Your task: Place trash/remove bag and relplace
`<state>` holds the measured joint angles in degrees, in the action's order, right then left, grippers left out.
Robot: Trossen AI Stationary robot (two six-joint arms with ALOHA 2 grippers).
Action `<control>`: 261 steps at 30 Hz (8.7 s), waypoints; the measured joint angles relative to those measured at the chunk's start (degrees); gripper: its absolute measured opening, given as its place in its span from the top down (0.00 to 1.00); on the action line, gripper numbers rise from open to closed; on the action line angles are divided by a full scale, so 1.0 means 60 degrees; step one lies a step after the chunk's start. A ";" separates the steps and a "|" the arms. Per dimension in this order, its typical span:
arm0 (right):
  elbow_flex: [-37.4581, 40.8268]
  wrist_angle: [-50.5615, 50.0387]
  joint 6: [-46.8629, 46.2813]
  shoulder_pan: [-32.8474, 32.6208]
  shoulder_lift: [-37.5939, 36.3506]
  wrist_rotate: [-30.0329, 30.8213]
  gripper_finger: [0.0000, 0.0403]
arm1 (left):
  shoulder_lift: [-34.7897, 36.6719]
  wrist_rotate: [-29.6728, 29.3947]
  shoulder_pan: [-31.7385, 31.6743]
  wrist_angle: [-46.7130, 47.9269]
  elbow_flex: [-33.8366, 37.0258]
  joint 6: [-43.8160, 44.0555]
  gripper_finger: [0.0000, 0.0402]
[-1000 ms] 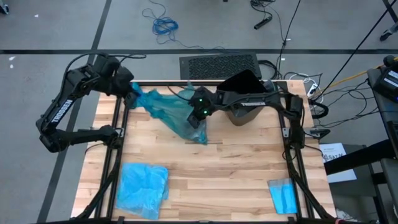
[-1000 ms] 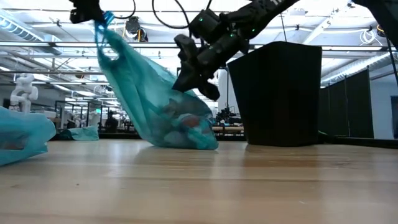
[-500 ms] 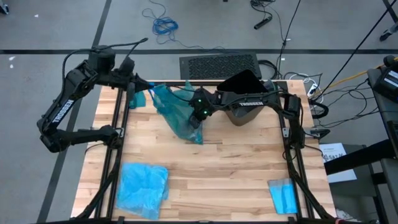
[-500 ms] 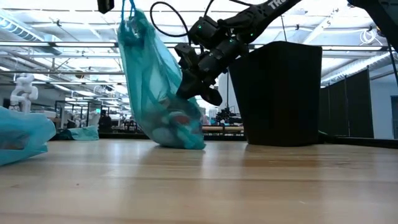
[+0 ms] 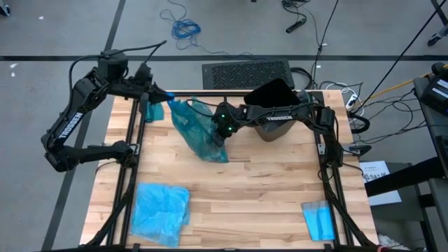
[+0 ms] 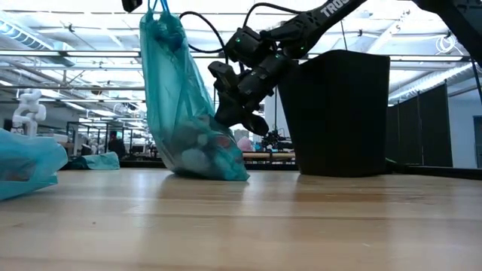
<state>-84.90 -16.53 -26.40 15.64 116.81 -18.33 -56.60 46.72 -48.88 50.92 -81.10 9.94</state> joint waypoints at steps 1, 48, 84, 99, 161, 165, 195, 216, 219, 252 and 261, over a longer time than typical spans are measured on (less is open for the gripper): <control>0.0000 0.0021 -0.0029 0.0000 0.0000 0.0000 1.00 | 0.0000 0.0000 -0.0004 -0.0002 0.0000 -0.0033 1.00; 0.0011 0.2509 -0.1500 -0.0189 0.0831 0.0490 1.00 | -0.0532 0.1268 -0.0011 -0.0328 0.1435 -0.0161 1.00; 0.0000 0.3720 -0.1146 -0.0092 -0.0665 -0.0441 1.00 | 0.0308 0.1705 -0.0118 -0.3363 0.1195 0.2039 1.00; 0.0007 0.2674 -0.0307 0.0098 -0.1854 0.0048 1.00 | 0.0646 0.1661 -0.0960 -0.3337 0.0897 0.2032 1.00; 0.0010 -0.5911 0.2112 0.1465 -0.2036 0.0564 1.00 | 0.0637 0.0624 -0.2102 -0.0732 0.0630 -0.0499 1.00; 0.0476 -0.6023 0.1979 0.1666 -0.2424 0.0630 1.00 | 0.0637 0.0623 -0.2102 -0.0565 0.0633 -0.0569 1.00; 0.4631 0.2634 -0.1175 0.1581 -0.6725 0.1005 1.00 | 0.0722 -0.0713 -0.2102 -0.0809 0.0637 -0.0540 1.00; 0.4626 0.3569 -0.1524 0.1672 -0.6725 0.1049 1.00 | -0.0329 -0.8206 -0.2100 0.5611 -0.2490 -0.3987 1.00; 0.4626 0.3570 -0.1518 0.1672 -0.6725 0.1049 1.00 | -0.0797 -0.7618 -0.2095 0.6182 -0.2484 -0.4056 1.00; 0.4626 0.3427 -0.1518 0.1373 -0.6721 0.1058 1.00 | -0.4141 -0.5180 -0.1242 -0.0066 0.5735 -0.1899 1.00; 0.4626 0.3420 -0.1493 0.1373 -0.6721 0.1064 1.00 | -0.3553 -0.4753 -0.1235 -0.0158 0.5645 -0.1737 1.00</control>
<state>-57.14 3.99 -35.35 23.88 76.49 -11.94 -77.91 18.20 -56.29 49.97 -47.23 -0.49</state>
